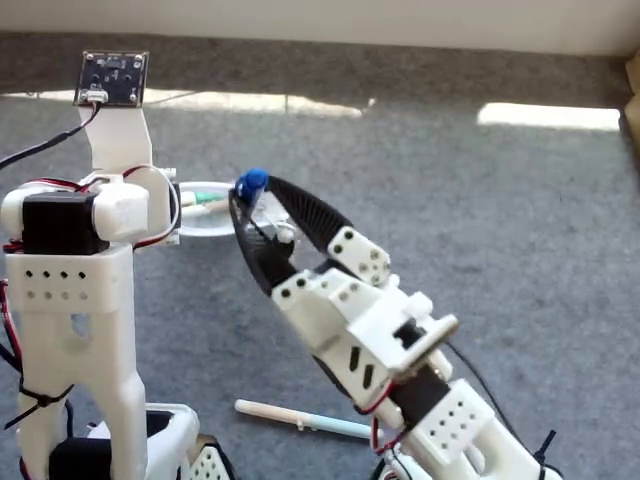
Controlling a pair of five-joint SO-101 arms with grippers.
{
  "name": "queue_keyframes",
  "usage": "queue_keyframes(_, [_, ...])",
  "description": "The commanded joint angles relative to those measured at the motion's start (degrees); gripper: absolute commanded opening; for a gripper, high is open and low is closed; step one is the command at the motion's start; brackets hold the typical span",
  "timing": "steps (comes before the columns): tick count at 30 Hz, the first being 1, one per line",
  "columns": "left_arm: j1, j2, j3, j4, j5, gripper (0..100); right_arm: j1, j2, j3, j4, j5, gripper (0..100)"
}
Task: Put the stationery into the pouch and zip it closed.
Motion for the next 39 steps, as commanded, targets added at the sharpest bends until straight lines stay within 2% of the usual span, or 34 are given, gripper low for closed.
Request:
queue_keyframes(1, [0.7, -1.4, -0.1, -1.1, -0.2, 1, 1.8, 4.6, -0.7, -4.9, -0.3, 0.4])
queue_keyframes(11, [0.7, -1.4, -0.1, -1.1, -0.2, 1, 1.7, 8.7, -0.3, -5.5, -0.2, 0.4])
queue_keyframes(14, [0.7, -1.4, -0.1, -1.1, -0.2, 1, 1.7, 8.6, -0.6, 0.3, 0.4, 0.4])
queue_keyframes(19, [0.7, -1.4, -0.1, -1.1, -0.2, 1, -1.0, 8.5, -0.2, 5.9, 10.5, 0.4])
queue_keyframes(25, [0.7, -1.4, -0.1, -1.1, -0.2, 1, -4.9, 8.3, 1.8, 10.0, 17.2, 0.4])
queue_keyframes(31, [0.7, -1.4, -0.1, -1.1, -0.2, 1, -5.1, 8.1, 1.3, 19.1, 18.0, 0.4])
queue_keyframes(36, [0.7, -1.4, -0.1, -1.1, -0.2, 1, -4.9, 8.1, 1.3, 20.3, 18.1, 0.5])
queue_keyframes(39, [0.7, -1.4, -0.1, -1.1, -0.2, 1, -4.7, 8.1, 1.3, 20.3, 17.8, 5.7])
